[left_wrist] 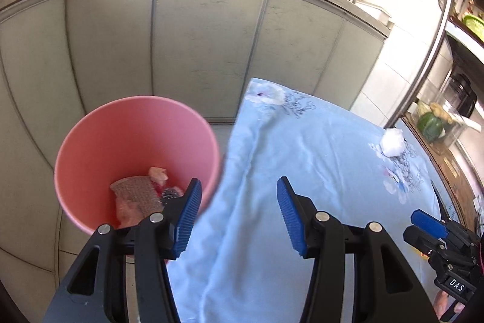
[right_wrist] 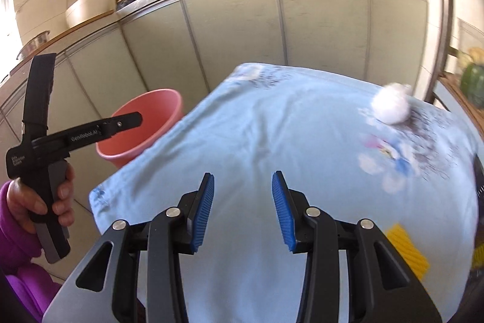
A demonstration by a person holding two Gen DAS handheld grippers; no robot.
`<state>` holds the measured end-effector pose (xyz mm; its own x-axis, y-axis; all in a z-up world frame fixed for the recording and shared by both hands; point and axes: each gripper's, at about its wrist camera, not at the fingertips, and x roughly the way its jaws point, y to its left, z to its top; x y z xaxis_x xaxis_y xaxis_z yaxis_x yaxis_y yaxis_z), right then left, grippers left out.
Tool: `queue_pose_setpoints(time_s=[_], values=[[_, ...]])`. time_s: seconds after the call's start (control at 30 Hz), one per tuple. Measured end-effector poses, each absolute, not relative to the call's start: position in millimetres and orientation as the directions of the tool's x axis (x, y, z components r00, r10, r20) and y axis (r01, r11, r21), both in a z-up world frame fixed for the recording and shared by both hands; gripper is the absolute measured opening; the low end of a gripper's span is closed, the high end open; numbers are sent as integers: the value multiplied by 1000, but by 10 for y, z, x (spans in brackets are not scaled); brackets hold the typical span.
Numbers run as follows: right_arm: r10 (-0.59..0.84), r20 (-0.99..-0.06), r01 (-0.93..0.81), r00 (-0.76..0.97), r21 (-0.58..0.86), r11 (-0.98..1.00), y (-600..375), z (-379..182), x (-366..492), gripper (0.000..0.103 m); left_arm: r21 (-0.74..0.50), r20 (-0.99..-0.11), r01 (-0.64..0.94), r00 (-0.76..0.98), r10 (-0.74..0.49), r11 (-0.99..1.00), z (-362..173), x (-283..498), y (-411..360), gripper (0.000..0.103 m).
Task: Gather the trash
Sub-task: 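Move both open tools back over the table toward the remaining trash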
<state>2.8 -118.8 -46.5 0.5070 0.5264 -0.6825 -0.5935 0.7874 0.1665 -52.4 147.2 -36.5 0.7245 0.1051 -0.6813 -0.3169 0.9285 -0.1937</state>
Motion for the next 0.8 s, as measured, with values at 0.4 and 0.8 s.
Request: queue_pose_setpoints(time_s=[0.4,0.8], values=[[354,-713,-349,605,162,923,-2335,-700,-81,41,-161,-688,-197,725,34,967,-367,-257,961,51],[282,-760,-302,585,118,946,-2493,-890,6,41,-143,-699,-96,714,-32,985,-384,5,580,51]])
